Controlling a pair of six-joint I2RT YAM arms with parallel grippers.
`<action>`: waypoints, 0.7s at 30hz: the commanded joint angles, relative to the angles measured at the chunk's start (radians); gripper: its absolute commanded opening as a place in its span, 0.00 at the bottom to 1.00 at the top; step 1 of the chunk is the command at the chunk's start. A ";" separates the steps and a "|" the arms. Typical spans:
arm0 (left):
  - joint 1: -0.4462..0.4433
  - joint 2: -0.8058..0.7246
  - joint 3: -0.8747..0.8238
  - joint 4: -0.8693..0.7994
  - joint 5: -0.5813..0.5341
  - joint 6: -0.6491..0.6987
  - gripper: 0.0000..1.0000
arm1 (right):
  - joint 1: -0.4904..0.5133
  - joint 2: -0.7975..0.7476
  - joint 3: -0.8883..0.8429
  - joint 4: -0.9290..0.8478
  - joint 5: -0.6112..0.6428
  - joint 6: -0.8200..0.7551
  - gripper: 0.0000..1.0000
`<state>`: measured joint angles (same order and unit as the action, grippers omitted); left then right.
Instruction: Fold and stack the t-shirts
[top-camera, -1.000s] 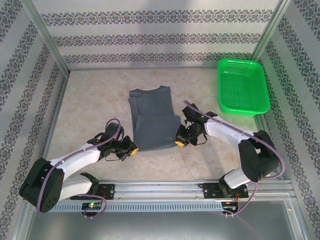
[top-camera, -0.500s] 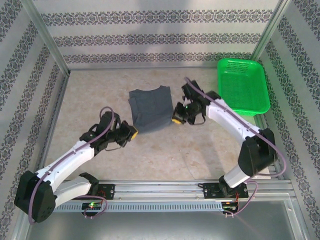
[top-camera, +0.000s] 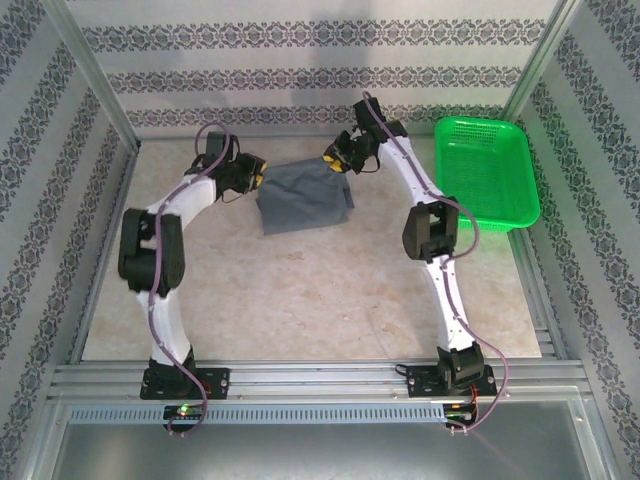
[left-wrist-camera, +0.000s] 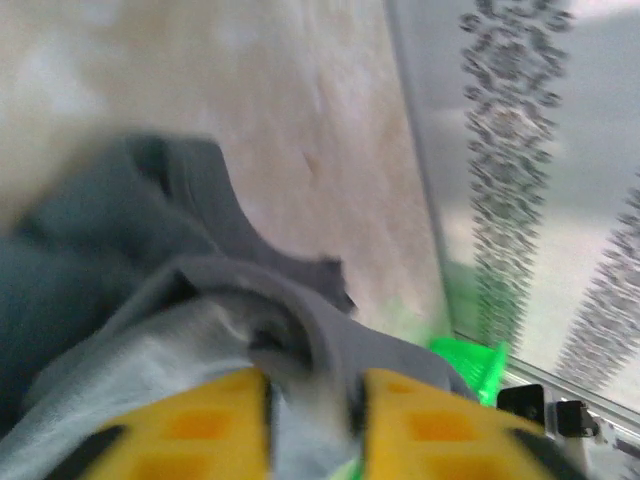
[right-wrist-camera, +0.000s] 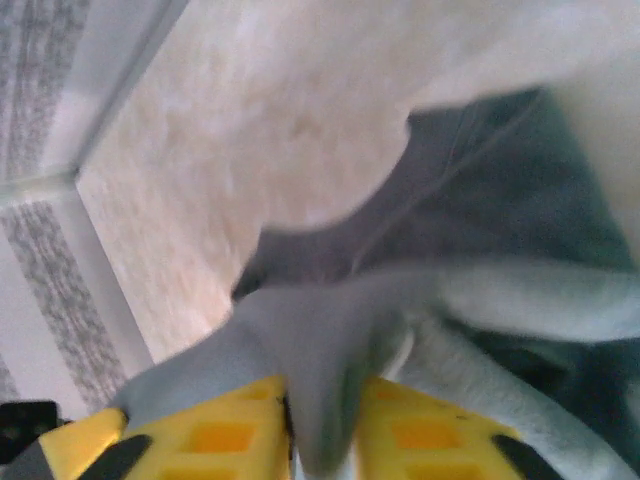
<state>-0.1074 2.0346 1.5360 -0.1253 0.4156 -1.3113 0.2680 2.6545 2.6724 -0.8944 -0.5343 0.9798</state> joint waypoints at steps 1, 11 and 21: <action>0.031 0.099 0.160 -0.051 0.034 0.070 0.47 | -0.034 0.106 0.188 -0.067 -0.048 0.043 0.41; -0.116 -0.282 -0.227 -0.030 -0.108 0.011 0.55 | -0.071 -0.449 -0.525 0.258 0.024 -0.100 0.49; -0.469 -0.229 -0.459 0.424 -0.436 -0.406 0.72 | -0.057 -1.130 -1.490 0.759 0.047 0.045 0.58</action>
<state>-0.5682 1.7195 1.0721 0.1066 0.1284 -1.5562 0.2001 1.5555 1.3174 -0.2520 -0.5030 0.9779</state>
